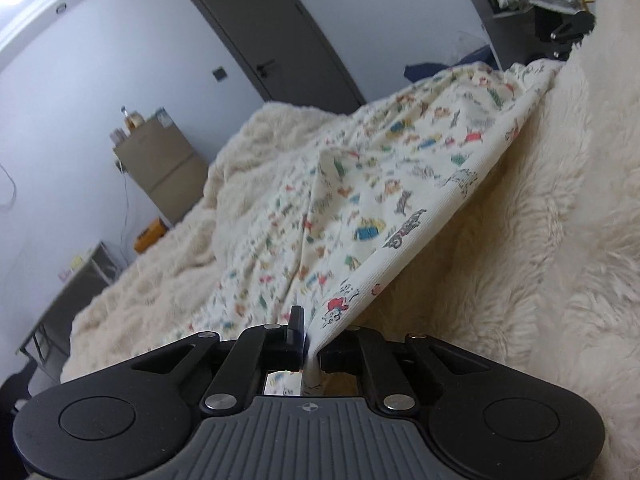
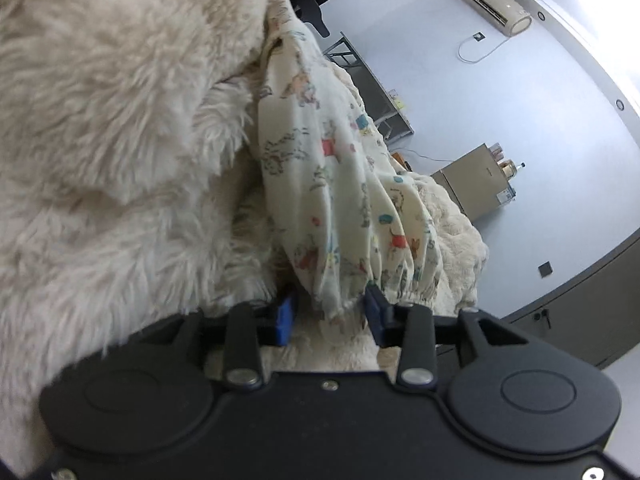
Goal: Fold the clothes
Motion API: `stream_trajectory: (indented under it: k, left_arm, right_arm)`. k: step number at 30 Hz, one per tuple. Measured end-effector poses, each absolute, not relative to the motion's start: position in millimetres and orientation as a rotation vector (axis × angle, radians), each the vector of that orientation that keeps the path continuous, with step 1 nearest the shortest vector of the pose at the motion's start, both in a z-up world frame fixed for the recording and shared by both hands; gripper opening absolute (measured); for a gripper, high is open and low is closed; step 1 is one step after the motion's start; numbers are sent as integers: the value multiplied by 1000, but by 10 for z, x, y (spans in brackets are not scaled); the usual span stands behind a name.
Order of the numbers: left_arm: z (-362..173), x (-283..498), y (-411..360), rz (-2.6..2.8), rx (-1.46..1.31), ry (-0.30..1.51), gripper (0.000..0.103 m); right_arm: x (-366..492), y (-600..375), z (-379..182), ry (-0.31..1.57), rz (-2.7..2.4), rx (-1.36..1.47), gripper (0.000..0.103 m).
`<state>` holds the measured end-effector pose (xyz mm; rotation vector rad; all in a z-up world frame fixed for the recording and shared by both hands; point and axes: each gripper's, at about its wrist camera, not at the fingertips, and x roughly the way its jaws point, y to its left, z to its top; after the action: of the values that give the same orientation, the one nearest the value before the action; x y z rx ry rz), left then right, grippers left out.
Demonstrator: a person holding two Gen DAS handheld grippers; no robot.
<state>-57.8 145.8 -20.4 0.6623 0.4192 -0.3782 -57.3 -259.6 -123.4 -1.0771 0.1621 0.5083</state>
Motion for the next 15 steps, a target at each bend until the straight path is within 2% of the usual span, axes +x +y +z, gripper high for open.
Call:
stream_trajectory:
  k: [15]
  left_arm:
    - [-259, -478, 1479, -374, 644, 482, 9]
  right_arm:
    - [-650, -2576, -1190, 160, 509, -1072, 44]
